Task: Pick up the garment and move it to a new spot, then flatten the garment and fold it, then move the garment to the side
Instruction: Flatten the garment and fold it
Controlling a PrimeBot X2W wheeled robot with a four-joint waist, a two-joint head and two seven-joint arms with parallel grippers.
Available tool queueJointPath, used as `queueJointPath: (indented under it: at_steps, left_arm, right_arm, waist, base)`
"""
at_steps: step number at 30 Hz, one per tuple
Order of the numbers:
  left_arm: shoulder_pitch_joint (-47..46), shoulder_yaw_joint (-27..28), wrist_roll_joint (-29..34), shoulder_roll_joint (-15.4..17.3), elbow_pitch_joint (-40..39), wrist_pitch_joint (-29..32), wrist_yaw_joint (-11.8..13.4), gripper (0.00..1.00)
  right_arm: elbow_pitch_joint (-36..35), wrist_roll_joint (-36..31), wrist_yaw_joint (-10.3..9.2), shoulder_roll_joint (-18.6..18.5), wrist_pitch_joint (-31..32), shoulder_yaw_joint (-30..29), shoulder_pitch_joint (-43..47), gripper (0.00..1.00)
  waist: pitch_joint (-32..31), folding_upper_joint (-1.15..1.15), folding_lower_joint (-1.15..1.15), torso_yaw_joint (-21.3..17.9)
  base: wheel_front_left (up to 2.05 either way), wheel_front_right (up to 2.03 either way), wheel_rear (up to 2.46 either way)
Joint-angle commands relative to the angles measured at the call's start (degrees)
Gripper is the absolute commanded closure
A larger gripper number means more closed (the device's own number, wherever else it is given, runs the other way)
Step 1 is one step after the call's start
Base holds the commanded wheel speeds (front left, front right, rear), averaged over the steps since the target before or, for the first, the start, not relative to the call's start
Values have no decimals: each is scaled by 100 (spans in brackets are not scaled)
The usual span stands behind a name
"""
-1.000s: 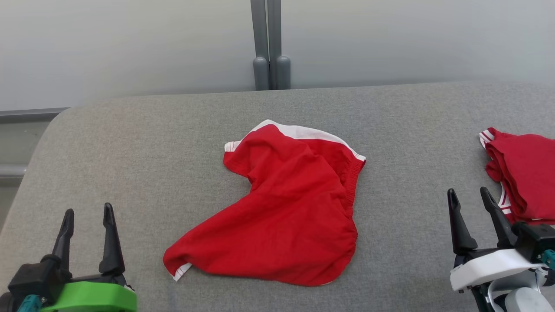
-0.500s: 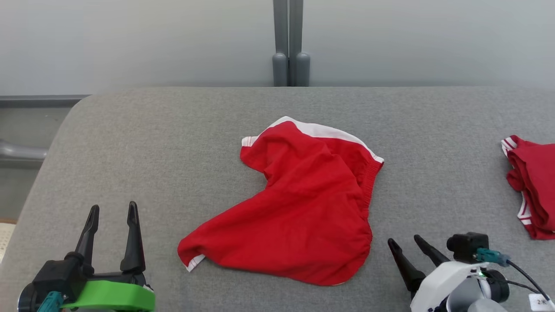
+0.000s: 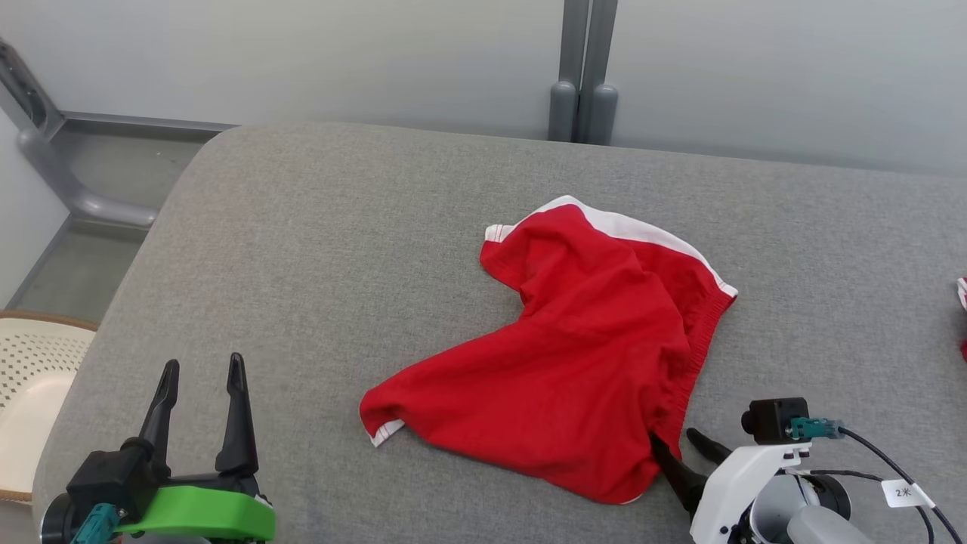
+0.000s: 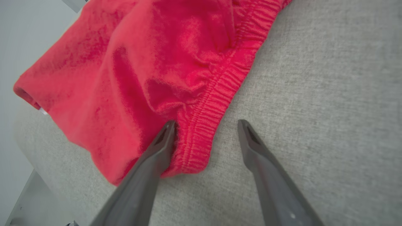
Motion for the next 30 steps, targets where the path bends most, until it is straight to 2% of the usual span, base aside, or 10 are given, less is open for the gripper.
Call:
queueJointPath:
  at_steps: [1, 3, 8, 12, 20, 23, 29, 30]
  left_arm:
    - [-106, 12, 17, -29, 25, -12, -29, 0]
    - [-127, 25, 25, -43, 61, -12, -64, 0]
    - [-92, 80, 36, -90, 103, -13, -86, 0]
    - [-63, 102, 28, -126, 114, -13, -137, 0]
    - [-145, 38, 65, -233, 199, -7, -227, 0]
    - [-199, 17, 81, -270, 256, -8, -267, 0]
    - [-271, 18, 112, -299, 374, -7, -321, 0]
    - [-286, 22, 120, -301, 390, -7, -334, 0]
  right_arm:
    - [90, 71, 3, 11, -31, 63, -69, 42]
    - [156, 149, 3, 8, -58, 135, -121, 100]
    - [31, 340, 2, -254, -209, 138, -301, 100]
    - [-158, 397, 3, -626, -45, 44, -412, 100]
    - [-492, 630, 3, -1325, 1290, -271, -329, 100]
    - [-587, 576, 3, -1421, 1659, -427, -259, 100]
    - [-592, 195, 3, -1365, 1854, -826, -90, 100]
    - [-590, 114, 3, -1312, 1859, -880, -64, 20]
  waist:
    - [46, 0, 0, 78]
    - [54, 0, 0, 96]
    - [54, 0, 0, 15]
    - [56, 0, 0, -156]
    - [136, 0, 0, -514]
    - [183, 0, 0, -595]
    - [234, 0, 0, -690]
    - [229, 0, 0, -709]
  base:
    - [0, 0, 0]
    - [0, 0, 0]
    - [0, 0, 0]
    - [0, 0, 0]
    - [0, 0, 0]
    - [0, 0, 0]
    - [0, 0, 0]
    - [0, 0, 0]
